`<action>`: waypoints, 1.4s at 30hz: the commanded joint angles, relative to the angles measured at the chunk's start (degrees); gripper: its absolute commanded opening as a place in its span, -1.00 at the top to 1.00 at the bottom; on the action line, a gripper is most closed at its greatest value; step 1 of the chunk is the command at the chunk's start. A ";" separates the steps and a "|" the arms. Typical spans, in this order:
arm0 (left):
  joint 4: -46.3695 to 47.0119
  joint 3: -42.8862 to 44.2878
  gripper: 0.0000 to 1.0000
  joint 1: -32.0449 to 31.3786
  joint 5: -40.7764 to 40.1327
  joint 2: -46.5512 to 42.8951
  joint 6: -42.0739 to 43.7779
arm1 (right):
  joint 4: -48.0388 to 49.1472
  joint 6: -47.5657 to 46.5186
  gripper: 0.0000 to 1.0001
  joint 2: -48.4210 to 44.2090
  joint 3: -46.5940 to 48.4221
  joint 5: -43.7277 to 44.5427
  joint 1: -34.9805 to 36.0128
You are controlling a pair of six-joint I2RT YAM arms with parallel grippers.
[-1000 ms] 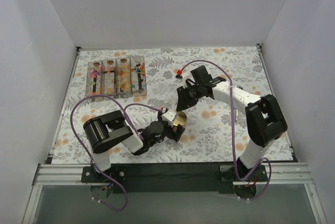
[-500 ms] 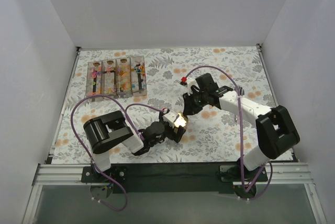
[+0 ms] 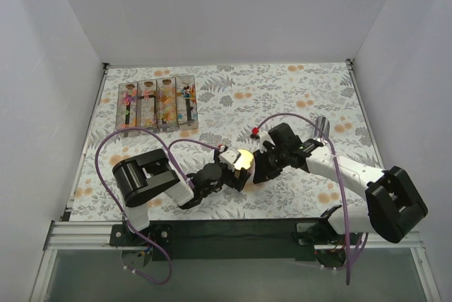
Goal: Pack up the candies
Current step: Screw the bottle lid onto the packing bottle.
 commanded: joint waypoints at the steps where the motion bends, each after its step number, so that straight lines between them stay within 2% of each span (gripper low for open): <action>1: -9.91 -2.44 -0.64 0.62 0.18 1.97 -2.55 | -0.58 -1.49 0.57 -0.39 6.59 -0.27 -4.68; 9: -10.69 -2.53 -0.64 0.62 0.19 1.09 -2.55 | -3.57 -11.68 0.18 11.99 21.81 -3.07 -8.92; 12: -10.96 -2.26 -0.64 0.62 0.18 1.09 -2.47 | -6.03 -13.10 0.17 17.62 27.44 -6.33 -8.83; 17: -11.31 -1.73 -0.64 0.62 0.45 1.44 -2.55 | -6.82 -16.26 0.17 22.29 29.38 -9.32 -8.13; 21: -11.66 -1.21 -0.64 0.62 0.27 1.97 -2.55 | -7.26 -17.23 0.21 22.82 27.02 -10.11 -6.90; 24: -11.84 -0.94 -0.64 0.62 0.27 2.41 -2.55 | -7.52 -17.23 0.34 22.03 24.99 -10.11 -6.20; 27: -12.19 -0.50 -0.64 0.62 -0.08 2.76 -2.64 | -7.70 -16.62 0.48 19.75 21.22 -8.97 -5.76; 32: -12.45 -0.07 -0.64 0.62 -0.61 2.94 -2.64 | -6.91 -13.63 0.53 12.46 12.62 -2.74 -4.00; 40: -12.10 -0.41 -0.64 0.62 -0.69 3.11 -2.82 | 5.99 7.08 0.57 0.60 -1.64 -1.50 4.17; 42: -11.84 -0.94 -0.64 0.62 -0.52 3.03 -2.99 | 6.80 8.60 0.57 -1.17 -3.22 -0.89 4.18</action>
